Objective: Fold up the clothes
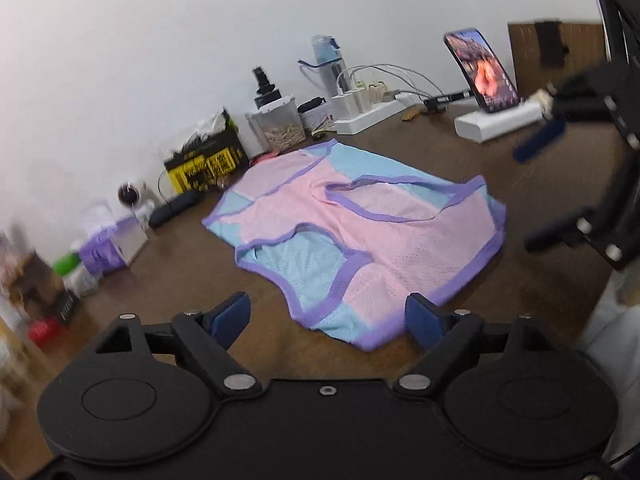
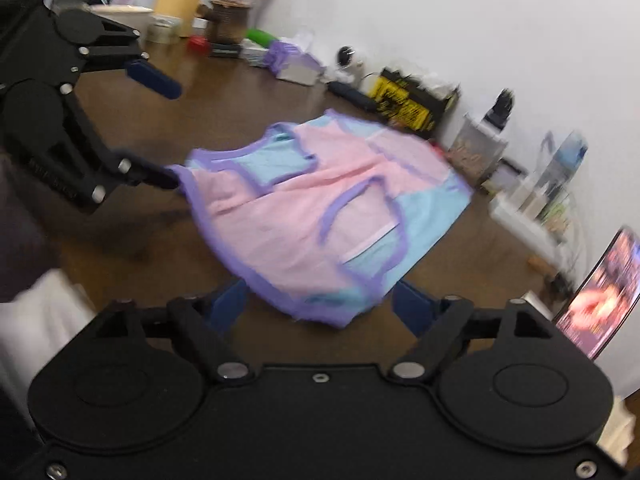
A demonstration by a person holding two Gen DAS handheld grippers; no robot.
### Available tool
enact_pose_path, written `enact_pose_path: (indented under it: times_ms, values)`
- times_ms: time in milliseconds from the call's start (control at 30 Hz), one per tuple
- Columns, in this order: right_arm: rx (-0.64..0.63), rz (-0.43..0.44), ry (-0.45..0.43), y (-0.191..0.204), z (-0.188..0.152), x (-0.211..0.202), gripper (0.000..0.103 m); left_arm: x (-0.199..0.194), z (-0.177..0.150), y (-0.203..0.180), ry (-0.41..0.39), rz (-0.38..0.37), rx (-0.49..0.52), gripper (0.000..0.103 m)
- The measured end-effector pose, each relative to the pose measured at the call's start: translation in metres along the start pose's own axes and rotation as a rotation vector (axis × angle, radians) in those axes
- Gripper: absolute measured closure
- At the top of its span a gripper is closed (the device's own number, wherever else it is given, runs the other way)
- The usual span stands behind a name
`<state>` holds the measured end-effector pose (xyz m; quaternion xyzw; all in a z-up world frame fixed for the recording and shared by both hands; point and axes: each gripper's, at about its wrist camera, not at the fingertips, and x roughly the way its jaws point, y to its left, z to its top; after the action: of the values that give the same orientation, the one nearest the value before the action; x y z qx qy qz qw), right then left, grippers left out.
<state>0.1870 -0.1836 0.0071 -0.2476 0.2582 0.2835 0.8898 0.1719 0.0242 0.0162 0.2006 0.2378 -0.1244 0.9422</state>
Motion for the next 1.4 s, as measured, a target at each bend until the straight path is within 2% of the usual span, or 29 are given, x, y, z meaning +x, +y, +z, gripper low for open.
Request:
enact_pose_path:
  times_ms: [133,167,200,233,267,333,400,433,467,500,533,633,700,767,833,900,933,1000,1067,1133,1233,1300,1400]
  values:
    - [0.044,-0.004,-0.038,-0.005,0.005,-0.008,0.019,0.03,0.019,0.019,0.007,0.027,-0.057,0.022]
    - [0.082,-0.014,-0.042,-0.012,0.009,0.0,0.021,0.04,0.025,0.024,0.011,0.003,-0.08,0.023]
    - [0.123,-0.024,-0.046,-0.021,0.013,0.009,0.031,0.048,0.03,0.027,0.015,-0.023,-0.102,0.027]
    - [0.143,-0.018,-0.04,-0.026,0.015,0.018,0.04,0.057,0.033,0.028,0.022,-0.06,-0.122,0.037]
    - [0.182,0.011,-0.02,-0.034,0.019,0.035,0.043,0.069,0.038,0.028,0.04,-0.112,-0.151,0.041]
    - [0.216,0.043,0.006,-0.042,0.024,0.059,0.059,0.085,0.042,0.021,0.081,-0.167,-0.15,0.057]
    - [0.226,0.062,0.023,-0.044,0.024,0.074,0.062,0.093,0.041,0.015,0.106,-0.195,-0.134,0.066]
    - [0.232,0.073,0.028,-0.046,0.023,0.08,0.066,0.098,0.039,0.01,0.128,-0.216,-0.115,0.076]
    - [0.242,0.084,0.021,-0.047,0.021,0.081,0.071,0.1,0.036,0.008,0.14,-0.223,-0.11,0.08]
    - [0.257,0.086,0.02,-0.049,0.02,0.08,0.09,0.101,0.033,0.008,0.149,-0.233,-0.116,0.084]
    - [0.273,0.087,0.02,-0.051,0.019,0.079,0.099,0.101,0.03,0.011,0.144,-0.24,-0.138,0.09]
    - [0.327,0.017,0.002,-0.055,0.009,0.064,0.099,0.102,0.025,0.016,0.159,-0.223,-0.189,0.092]
    - [0.374,0.015,0.006,-0.058,0.002,0.055,0.099,0.101,0.022,0.018,0.157,-0.225,-0.203,0.091]
    - [0.403,0.035,0.014,-0.058,0.002,0.05,0.092,0.101,0.021,0.023,0.164,-0.227,-0.24,0.091]
    - [0.404,0.043,0.012,-0.057,0.005,0.047,0.065,0.101,0.028,0.031,0.163,-0.235,-0.261,0.09]
    - [0.375,0.045,-0.054,-0.059,0.02,0.047,0.048,0.106,0.039,0.044,0.149,-0.244,-0.302,0.086]
    - [0.369,0.042,-0.067,-0.06,0.024,0.05,0.048,0.114,0.044,0.051,0.145,-0.234,-0.327,0.084]
    - [0.364,0.016,-0.092,-0.071,0.044,0.076,0.049,0.131,0.052,0.059,0.141,-0.176,-0.367,0.084]
    - [0.385,0.023,-0.07,-0.083,0.058,0.108,0.064,0.15,0.059,0.064,0.162,-0.162,-0.407,0.084]
    - [0.429,0.052,-0.038,-0.093,0.066,0.134,0.072,0.158,0.06,0.066,0.171,-0.185,-0.429,0.084]
    - [0.476,0.049,-0.002,-0.103,0.068,0.16,0.082,0.17,0.057,0.067,0.192,-0.194,-0.465,0.084]
    - [0.485,0.054,0.0,-0.103,0.066,0.168,0.083,0.177,0.056,0.068,0.204,-0.2,-0.487,0.084]
    - [0.485,0.067,-0.008,-0.101,0.061,0.173,0.096,0.179,0.053,0.068,0.194,-0.204,-0.486,0.084]
